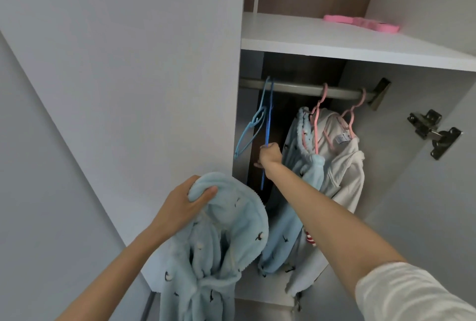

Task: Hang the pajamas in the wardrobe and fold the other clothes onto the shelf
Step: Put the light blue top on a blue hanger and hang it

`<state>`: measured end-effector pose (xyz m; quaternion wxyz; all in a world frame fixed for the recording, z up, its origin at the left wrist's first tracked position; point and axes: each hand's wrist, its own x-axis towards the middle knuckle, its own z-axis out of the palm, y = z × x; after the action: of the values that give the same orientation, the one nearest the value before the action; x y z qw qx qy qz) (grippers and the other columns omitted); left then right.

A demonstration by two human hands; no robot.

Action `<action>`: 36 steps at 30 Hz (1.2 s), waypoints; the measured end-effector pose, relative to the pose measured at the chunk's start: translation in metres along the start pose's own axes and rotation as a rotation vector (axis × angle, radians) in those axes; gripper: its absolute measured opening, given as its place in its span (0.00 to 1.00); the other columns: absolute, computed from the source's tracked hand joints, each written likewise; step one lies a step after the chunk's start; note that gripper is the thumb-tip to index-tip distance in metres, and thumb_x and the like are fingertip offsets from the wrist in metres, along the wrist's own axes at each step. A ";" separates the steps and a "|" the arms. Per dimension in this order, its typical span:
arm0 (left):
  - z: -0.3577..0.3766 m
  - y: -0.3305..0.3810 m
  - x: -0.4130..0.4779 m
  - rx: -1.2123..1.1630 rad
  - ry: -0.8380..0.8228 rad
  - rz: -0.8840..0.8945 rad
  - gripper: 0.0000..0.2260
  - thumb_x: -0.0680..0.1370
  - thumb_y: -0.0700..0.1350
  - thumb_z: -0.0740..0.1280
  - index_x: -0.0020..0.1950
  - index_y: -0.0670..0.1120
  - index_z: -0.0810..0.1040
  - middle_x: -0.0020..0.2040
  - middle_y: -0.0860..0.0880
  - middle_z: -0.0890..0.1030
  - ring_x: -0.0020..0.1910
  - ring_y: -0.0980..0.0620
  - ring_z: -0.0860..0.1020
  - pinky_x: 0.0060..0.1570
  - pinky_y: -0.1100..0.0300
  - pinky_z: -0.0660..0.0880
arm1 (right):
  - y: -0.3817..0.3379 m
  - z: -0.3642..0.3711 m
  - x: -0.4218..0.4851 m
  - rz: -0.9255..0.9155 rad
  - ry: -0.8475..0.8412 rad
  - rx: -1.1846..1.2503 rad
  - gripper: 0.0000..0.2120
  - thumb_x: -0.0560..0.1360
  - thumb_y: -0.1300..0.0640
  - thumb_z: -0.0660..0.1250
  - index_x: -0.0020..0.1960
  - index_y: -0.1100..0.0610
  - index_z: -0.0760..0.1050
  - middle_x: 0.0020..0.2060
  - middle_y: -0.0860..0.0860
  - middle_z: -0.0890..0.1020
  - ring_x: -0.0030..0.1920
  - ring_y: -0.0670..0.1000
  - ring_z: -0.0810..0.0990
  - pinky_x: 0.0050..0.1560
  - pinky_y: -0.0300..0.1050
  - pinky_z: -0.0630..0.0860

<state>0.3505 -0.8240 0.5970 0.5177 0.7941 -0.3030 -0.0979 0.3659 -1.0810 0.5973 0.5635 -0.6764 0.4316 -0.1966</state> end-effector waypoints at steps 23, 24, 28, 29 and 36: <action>-0.033 0.013 -0.060 -0.004 0.005 -0.050 0.10 0.75 0.54 0.69 0.51 0.51 0.75 0.47 0.56 0.78 0.46 0.57 0.77 0.42 0.61 0.72 | 0.029 -0.082 -0.162 -0.326 0.307 -0.019 0.15 0.81 0.60 0.52 0.36 0.56 0.60 0.30 0.50 0.66 0.30 0.47 0.63 0.27 0.36 0.63; -0.034 0.013 -0.065 -0.008 -0.005 -0.045 0.09 0.75 0.54 0.69 0.51 0.52 0.75 0.47 0.57 0.78 0.46 0.57 0.77 0.43 0.61 0.72 | 0.034 -0.084 -0.178 -0.344 0.310 -0.034 0.15 0.81 0.59 0.52 0.35 0.55 0.60 0.30 0.50 0.66 0.30 0.47 0.63 0.30 0.39 0.64; -0.035 0.018 -0.089 -0.040 -0.044 -0.013 0.10 0.76 0.53 0.68 0.53 0.51 0.75 0.49 0.54 0.78 0.47 0.55 0.77 0.43 0.63 0.70 | 0.059 -0.092 -0.238 -0.406 0.336 -0.040 0.18 0.82 0.55 0.53 0.33 0.53 0.60 0.28 0.47 0.64 0.29 0.45 0.62 0.30 0.38 0.60; -0.034 0.020 -0.094 -0.063 -0.050 -0.020 0.10 0.76 0.53 0.68 0.54 0.50 0.74 0.50 0.53 0.78 0.48 0.54 0.76 0.44 0.62 0.70 | 0.065 -0.095 -0.252 -0.416 0.349 -0.023 0.19 0.82 0.54 0.54 0.33 0.54 0.59 0.27 0.47 0.63 0.28 0.45 0.61 0.29 0.37 0.60; -0.024 0.033 -0.130 -0.096 -0.146 -0.054 0.13 0.78 0.53 0.65 0.57 0.47 0.74 0.55 0.49 0.77 0.52 0.50 0.75 0.51 0.58 0.70 | 0.109 -0.134 -0.333 -0.433 0.460 0.056 0.24 0.82 0.53 0.56 0.28 0.51 0.56 0.19 0.42 0.65 0.24 0.41 0.62 0.28 0.33 0.60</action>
<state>0.2450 -0.7395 0.6164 0.5289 0.7669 -0.3135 -0.1840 0.0423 -0.8915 0.6077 0.4143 -0.6746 0.3883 -0.4716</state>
